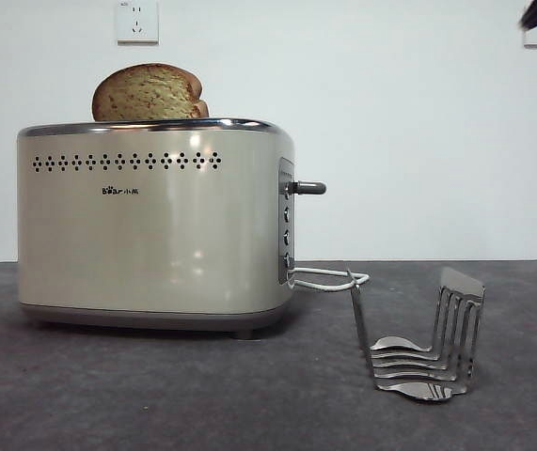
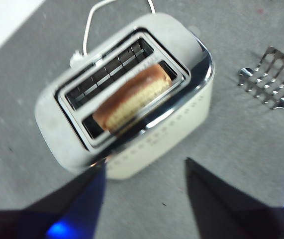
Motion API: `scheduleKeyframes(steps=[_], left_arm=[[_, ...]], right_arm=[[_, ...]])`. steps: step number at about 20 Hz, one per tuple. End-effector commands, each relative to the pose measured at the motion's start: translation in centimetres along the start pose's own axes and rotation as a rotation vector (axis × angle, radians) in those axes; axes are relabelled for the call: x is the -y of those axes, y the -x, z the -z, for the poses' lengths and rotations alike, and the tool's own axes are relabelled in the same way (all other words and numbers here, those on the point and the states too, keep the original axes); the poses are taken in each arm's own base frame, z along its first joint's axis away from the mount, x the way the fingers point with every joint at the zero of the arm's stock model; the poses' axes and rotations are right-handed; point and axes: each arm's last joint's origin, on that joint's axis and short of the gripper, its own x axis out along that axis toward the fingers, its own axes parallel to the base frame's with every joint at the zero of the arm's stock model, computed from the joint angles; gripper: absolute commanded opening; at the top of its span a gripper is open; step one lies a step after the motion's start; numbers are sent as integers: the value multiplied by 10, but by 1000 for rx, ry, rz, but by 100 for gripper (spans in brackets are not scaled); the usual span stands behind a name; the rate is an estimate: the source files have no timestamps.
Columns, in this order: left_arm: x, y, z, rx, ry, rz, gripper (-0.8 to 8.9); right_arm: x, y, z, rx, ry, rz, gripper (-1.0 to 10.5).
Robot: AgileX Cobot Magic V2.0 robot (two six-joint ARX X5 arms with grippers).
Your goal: Pick up a slice of bread from the rack,put the bread on the toaster,press the button
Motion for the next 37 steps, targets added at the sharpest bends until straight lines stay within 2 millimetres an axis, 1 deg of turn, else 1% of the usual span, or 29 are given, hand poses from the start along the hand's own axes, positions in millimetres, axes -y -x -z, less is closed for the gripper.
scheduleKeyframes(steps=[1,4,10,13,19,23,25,31,34,37], left_arm=[[1,4,2,7,77,2,23],[2,5,7,-35,115,12,22],[3,21,14,15,203,22,21],[6,30,18,50,246,75,21],[10,46,25,111,278,165,22],[11,58,32,147,317,164,22],[12,65,37,167,332,162,22],[14,83,48,222,360,158,22],[15,87,52,237,376,159,22],[15,89,52,240,382,157,21]], right_arm=[[2,-19,-10,-16,-20,-55,-1],[5,-49,-21,-30,-32,-105,-2],[9,-103,-35,-44,-111,-189,-6],[12,-129,-37,-95,-147,-296,-7],[14,-176,-31,-151,-195,-340,-7],[19,-194,-27,-166,-222,-334,-7],[22,-200,-27,-174,-230,-328,-7],[23,-204,-26,-159,-232,-284,-7],[23,-208,-24,-162,-233,-274,-7],[27,-216,-22,-174,-244,-270,-7]])
